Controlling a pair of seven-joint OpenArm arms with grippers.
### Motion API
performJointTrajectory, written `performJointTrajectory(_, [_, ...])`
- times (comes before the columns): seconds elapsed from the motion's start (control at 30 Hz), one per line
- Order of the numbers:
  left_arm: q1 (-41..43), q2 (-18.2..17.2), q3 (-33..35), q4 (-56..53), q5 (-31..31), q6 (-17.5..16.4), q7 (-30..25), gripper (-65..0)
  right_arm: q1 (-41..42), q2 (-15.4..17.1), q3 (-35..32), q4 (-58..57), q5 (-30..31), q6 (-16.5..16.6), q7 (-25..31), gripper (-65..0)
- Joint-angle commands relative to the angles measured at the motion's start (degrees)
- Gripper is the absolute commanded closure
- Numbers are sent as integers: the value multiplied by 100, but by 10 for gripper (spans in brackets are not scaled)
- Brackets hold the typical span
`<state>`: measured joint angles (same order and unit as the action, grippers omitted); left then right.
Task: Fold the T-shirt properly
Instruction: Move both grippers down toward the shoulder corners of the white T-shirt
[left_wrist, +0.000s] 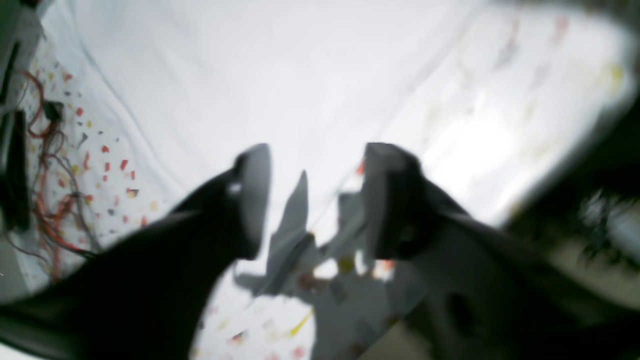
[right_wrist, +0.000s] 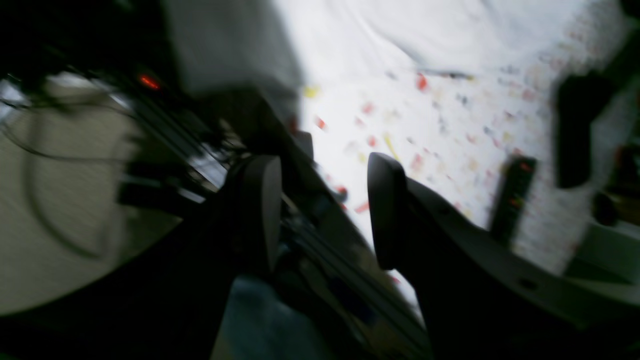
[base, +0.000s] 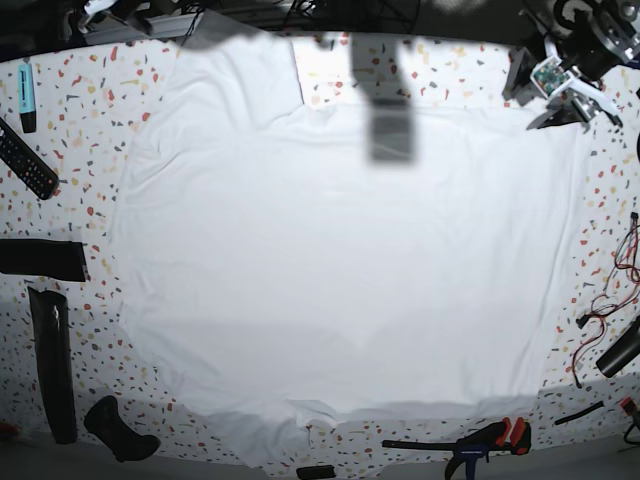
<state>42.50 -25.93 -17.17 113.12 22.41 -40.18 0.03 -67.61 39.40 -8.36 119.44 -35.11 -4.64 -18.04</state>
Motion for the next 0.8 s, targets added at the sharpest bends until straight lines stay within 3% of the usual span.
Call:
performJointTrajectory(0.0, [28, -227, -37, 96, 17, 151, -48, -371, -66, 26, 9, 94, -203, -184, -2, -280])
performJointTrajectory(0.1, [35, -704, -35, 96, 9, 616, 90, -376, -66, 26, 9, 94, -551, -476, -68, -280])
performJointTrajectory(0.27, [35, -1281, -35, -55, 11, 658, 205, -376, -66, 22, 9, 98, -693, -988, -68, -280])
performJointTrajectory(0.4, [35, -1523, -35, -426, 13, 667, 127, -376, -66, 13, 4, 111, -688, -1047, -136, -280])
performJointTrajectory(0.5, [33, -1604, -31, -776, 24, 898, -131, -375, -66, 13, 4, 120, -688, -1047, -138, -280])
performJointTrajectory(0.57, [20, -1602, 11, -975, 334, 927, -365, -375, -66, 13, 4, 120, -688, -1047, -138, -280])
performJointTrajectory(0.63, [20, -1602, 162, -1158, 750, 1248, -579, -375, -66, 13, 4, 120, -688, -1047, -138, -280])
performJointTrajectory(0.77, [20, -1604, 804, -1320, 1436, 2323, -605, -369, -63, 13, 4, 120, -691, -1047, -136, -280])
